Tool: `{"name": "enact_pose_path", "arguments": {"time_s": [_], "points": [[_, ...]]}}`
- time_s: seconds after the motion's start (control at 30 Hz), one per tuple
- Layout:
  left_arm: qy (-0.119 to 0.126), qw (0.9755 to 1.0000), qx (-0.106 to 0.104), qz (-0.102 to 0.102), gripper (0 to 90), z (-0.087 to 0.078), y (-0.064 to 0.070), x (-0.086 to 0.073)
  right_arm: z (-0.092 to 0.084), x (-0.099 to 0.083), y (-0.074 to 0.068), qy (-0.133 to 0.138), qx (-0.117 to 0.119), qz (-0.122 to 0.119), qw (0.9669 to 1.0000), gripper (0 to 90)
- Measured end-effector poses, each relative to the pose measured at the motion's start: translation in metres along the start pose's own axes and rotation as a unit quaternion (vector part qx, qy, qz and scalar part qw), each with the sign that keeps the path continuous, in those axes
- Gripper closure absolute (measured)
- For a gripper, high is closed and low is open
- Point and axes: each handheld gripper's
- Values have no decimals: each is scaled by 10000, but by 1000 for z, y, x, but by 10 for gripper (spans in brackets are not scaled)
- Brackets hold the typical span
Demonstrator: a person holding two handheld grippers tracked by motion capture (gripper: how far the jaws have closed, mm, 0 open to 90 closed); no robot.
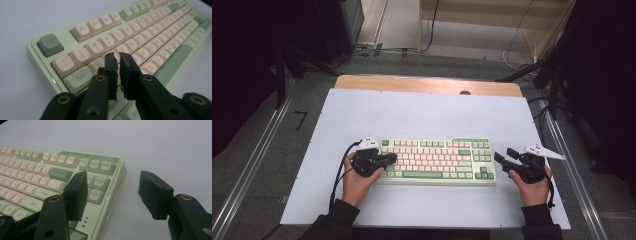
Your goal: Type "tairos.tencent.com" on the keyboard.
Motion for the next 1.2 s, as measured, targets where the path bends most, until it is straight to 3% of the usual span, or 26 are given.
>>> {"name": "enact_pose_path", "arguments": {"time_s": [0.03,0.07,0.13,0.37,0.57,0.87,1.03,1.2], "points": [[0,10000,0,0,792,0,0,0,0,0,0,0,0,0,10000,387],[158,9999,-52,-42,792,-2,0,0,0,0,0,1,2,2,10000,387],[495,9987,-76,-130,647,-6,0,1,0,0,0,-3,-1,-2,10000,387],[684,9969,137,-368,491,-9,-4,-2,0,0,-2,4,12,-5,10000,387],[784,9952,319,-484,465,-12,-7,-4,1,1,-5,8,43,-37,10000,387],[825,9948,355,-489,449,-11,-6,-5,7,4,-18,-5,178,-142,9997,388],[829,9948,357,-467,445,-11,-5,-5,16,7,-33,-41,316,-277,9991,392],[813,9951,341,-457,438,-9,-5,-5,29,9,-57,-161,606,-508,9967,428]]}}
Point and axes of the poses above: each handheld gripper's, and its own axes: z roughly forward along the jaws, x roughly out of its top, y roughly to its right, and after that the axes turned 13 degrees about z, right-handed
